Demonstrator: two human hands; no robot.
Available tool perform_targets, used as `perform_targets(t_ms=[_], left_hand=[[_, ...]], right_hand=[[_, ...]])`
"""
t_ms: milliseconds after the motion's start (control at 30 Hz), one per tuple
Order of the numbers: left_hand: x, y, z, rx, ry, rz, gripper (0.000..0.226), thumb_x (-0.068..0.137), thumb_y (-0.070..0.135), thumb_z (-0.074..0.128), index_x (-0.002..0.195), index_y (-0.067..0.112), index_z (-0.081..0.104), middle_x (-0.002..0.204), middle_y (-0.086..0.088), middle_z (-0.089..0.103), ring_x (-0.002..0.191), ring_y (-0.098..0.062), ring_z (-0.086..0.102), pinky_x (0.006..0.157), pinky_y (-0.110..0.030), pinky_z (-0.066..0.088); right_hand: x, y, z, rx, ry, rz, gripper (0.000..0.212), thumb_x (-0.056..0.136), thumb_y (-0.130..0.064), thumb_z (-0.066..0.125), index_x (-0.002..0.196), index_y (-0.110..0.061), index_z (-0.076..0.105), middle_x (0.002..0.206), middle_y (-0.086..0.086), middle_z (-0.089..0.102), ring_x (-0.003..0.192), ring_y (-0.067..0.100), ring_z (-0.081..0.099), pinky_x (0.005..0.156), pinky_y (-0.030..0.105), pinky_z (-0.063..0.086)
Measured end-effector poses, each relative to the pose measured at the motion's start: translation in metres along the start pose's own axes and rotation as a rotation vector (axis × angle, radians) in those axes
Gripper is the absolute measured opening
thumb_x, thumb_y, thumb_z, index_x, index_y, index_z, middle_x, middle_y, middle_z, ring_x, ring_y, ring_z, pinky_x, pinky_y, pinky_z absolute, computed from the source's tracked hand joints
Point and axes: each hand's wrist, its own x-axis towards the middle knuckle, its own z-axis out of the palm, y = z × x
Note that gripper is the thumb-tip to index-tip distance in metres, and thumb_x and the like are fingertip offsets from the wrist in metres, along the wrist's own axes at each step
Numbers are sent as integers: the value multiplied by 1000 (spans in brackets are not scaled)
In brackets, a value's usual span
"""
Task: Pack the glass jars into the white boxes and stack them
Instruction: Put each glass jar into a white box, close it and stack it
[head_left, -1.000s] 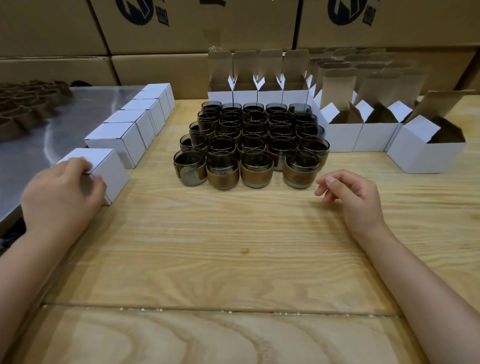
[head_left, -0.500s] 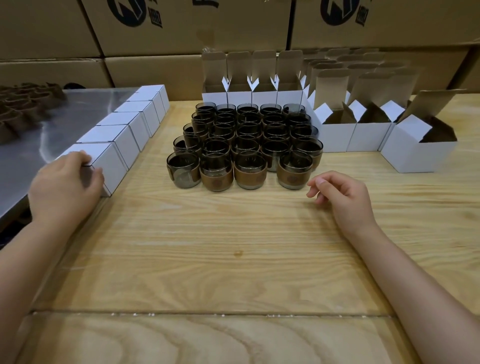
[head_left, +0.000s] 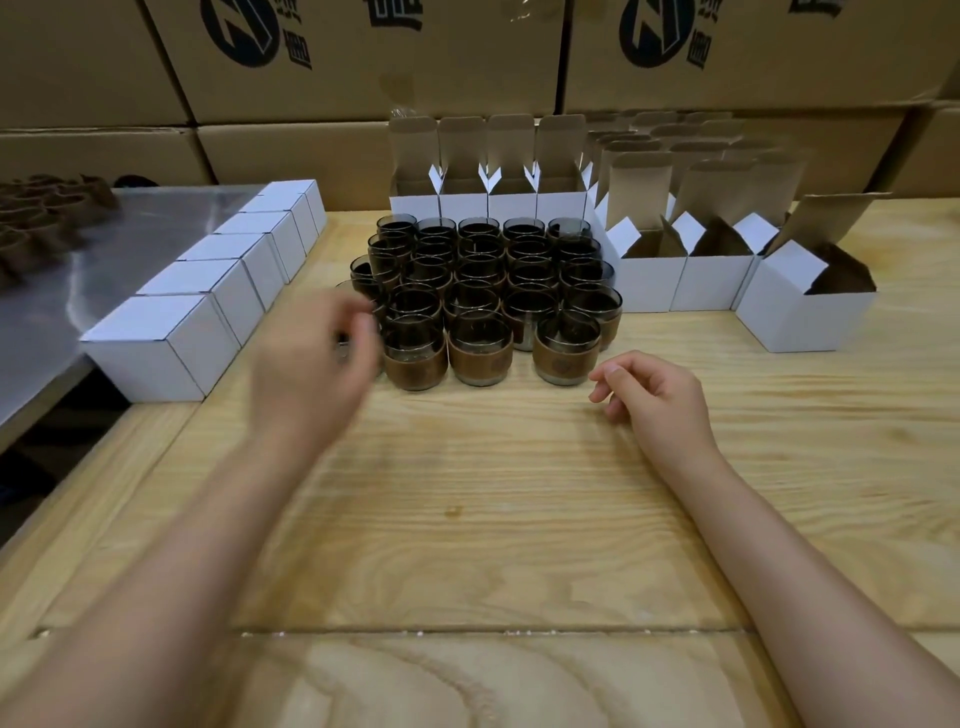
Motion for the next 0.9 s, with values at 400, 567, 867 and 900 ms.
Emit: perform_targets(t_ms=[400, 567, 867, 900], left_hand=[[-36, 78, 95, -248, -478, -74, 13, 94, 27, 53, 95, 21, 64, 49, 9, 44, 55, -15, 51, 58, -33, 43], [-34, 75, 98, -251, -531, -101, 13, 93, 29, 52, 95, 23, 64, 51, 8, 47, 60, -16, 55, 61, -34, 46], [-33, 75, 101, -249, -573, -139, 13, 92, 29, 51, 93, 23, 63, 53, 7, 49, 64, -17, 57, 62, -34, 47], [-32, 75, 100, -252, -576, -145, 14, 92, 29, 51, 93, 23, 63, 53, 7, 50, 64, -17, 57, 63, -34, 48]], right_hand=[[1, -3, 1, -155, 100, 2, 20, 91, -14, 55, 80, -26, 68, 73, -11, 67, 66, 4, 57, 64, 22, 49], [14, -2, -25, -281, 565, 6, 36, 87, -17, 60, 121, -24, 53, 128, -1, 44, 122, 20, 41, 101, 37, 39], [85, 20, -122, -671, 533, 402, 56, 85, -43, 65, 134, -26, 43, 156, 17, -4, 142, 34, 4, 104, 51, 32], [87, 23, -128, -717, 501, 394, 51, 87, -44, 63, 131, -24, 47, 156, 16, -4, 143, 34, 1, 104, 52, 32]])
